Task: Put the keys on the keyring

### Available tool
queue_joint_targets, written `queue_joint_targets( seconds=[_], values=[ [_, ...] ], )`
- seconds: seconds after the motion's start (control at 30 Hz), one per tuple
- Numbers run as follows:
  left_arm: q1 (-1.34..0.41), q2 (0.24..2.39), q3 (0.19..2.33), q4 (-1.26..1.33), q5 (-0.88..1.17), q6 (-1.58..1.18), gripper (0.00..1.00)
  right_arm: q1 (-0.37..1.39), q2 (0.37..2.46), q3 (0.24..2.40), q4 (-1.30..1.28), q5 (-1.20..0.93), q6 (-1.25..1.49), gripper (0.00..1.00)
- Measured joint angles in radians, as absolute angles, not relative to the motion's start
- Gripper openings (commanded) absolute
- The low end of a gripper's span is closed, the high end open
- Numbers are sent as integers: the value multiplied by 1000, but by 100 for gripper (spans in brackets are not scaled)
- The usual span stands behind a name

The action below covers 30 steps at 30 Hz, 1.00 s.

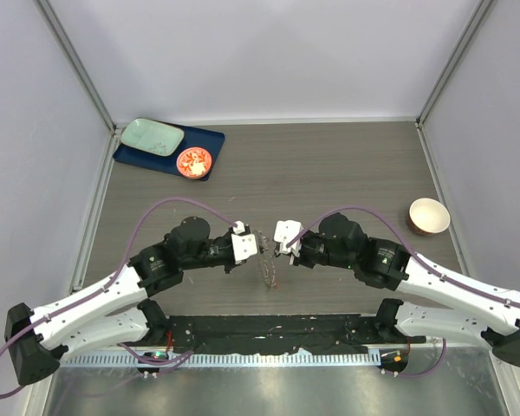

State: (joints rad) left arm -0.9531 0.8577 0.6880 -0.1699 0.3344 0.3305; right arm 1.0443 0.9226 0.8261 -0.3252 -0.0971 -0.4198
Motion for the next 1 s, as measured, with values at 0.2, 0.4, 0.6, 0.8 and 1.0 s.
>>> queue_joint_targets(
  seconds=[0.2, 0.4, 0.6, 0.8, 1.0],
  values=[
    [-953, 868, 685, -96, 340, 345, 0, 1078, 923, 826, -384, -68, -430, 1],
    [-953, 878, 685, -62, 351, 348, 0, 1085, 923, 826, -392, -45, -443, 1],
    [-953, 915, 685, -55, 369, 348, 0, 1085, 923, 826, -390, -41, -445, 1],
    [-953, 933, 685, -55, 379, 348, 0, 1086, 923, 826, -390, -41, -447, 1],
    [-953, 939, 685, -49, 387, 348, 0, 1086, 923, 826, -390, -41, -447, 1]
  ],
)
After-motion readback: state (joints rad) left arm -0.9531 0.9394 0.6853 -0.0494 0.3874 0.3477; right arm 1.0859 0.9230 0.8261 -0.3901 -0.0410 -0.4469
